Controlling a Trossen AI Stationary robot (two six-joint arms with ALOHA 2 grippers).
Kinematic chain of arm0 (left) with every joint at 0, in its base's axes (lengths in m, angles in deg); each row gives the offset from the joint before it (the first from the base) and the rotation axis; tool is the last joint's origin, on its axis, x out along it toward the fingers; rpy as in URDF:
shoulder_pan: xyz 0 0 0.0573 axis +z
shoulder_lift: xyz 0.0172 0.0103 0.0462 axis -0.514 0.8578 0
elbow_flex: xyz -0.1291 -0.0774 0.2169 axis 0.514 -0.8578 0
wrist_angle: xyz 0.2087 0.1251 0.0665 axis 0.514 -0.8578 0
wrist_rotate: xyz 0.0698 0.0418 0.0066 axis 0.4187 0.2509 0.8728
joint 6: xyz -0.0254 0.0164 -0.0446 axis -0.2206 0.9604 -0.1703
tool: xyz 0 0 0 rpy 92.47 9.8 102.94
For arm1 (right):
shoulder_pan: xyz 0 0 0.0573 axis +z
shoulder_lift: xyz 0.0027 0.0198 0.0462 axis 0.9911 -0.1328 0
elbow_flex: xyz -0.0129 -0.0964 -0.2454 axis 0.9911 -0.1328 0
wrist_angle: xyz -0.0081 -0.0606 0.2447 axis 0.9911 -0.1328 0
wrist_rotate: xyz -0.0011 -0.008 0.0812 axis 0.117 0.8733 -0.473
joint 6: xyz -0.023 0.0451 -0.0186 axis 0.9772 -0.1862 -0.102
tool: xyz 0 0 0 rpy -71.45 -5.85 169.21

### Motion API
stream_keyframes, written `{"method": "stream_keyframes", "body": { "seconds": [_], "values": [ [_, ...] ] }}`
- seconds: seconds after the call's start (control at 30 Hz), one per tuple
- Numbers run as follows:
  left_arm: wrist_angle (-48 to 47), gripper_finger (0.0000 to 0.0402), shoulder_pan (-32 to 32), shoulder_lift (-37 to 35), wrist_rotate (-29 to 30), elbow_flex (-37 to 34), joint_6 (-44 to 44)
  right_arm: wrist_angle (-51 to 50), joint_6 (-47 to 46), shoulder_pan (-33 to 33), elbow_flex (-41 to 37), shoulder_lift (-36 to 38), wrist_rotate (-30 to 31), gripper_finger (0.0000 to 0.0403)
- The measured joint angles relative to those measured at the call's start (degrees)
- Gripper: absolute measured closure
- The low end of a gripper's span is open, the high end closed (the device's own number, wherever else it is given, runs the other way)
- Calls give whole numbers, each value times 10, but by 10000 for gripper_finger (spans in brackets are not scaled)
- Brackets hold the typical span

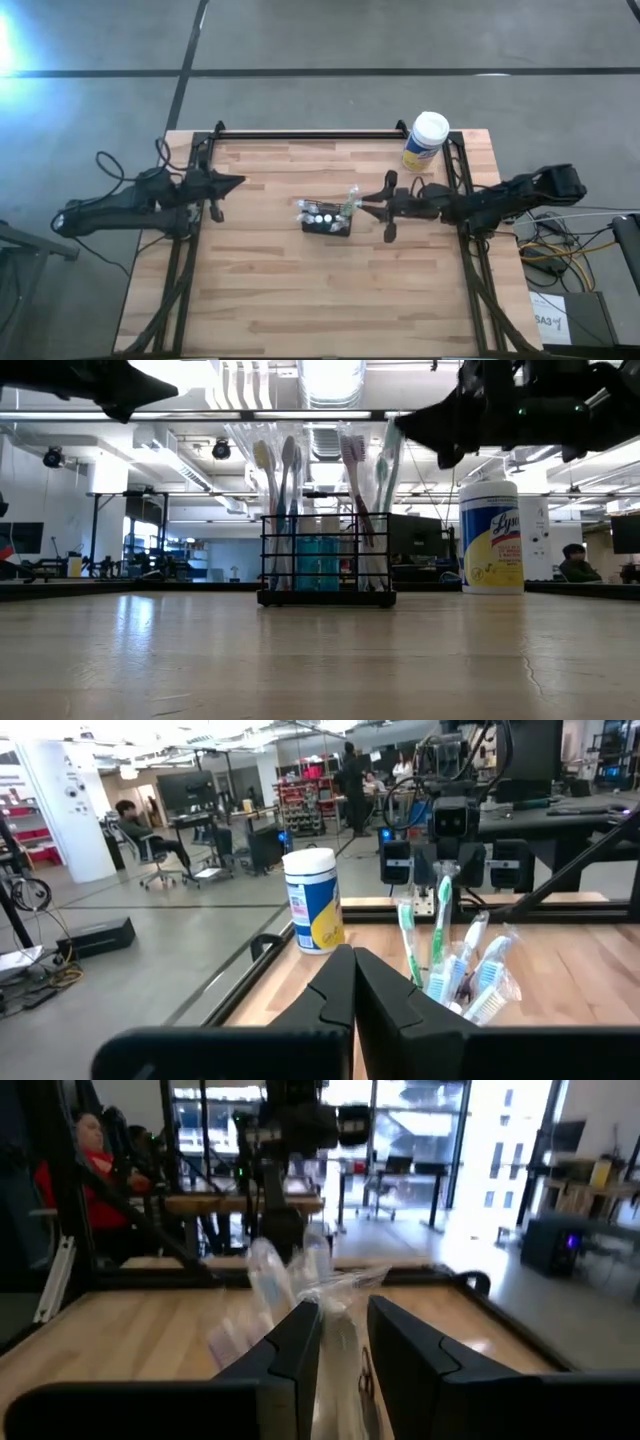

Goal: Pick & Place toothbrushing station
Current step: Put the green toothbrush into the wire organizer, then return to Home Position

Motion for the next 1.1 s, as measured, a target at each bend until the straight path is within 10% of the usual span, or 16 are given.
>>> {"method": "stream_keyframes", "body": {
  "seconds": [0.47, 1.1],
  "values": [
    [0, 397, 1, 24, -5, 6, -8, -65, -40, -9, 83, -147, 3, 184],
    [-94, 398, 2, 15, -68, 68, 57, -416, 16, -14, 86, 241, -36, 164]
  ]
}}
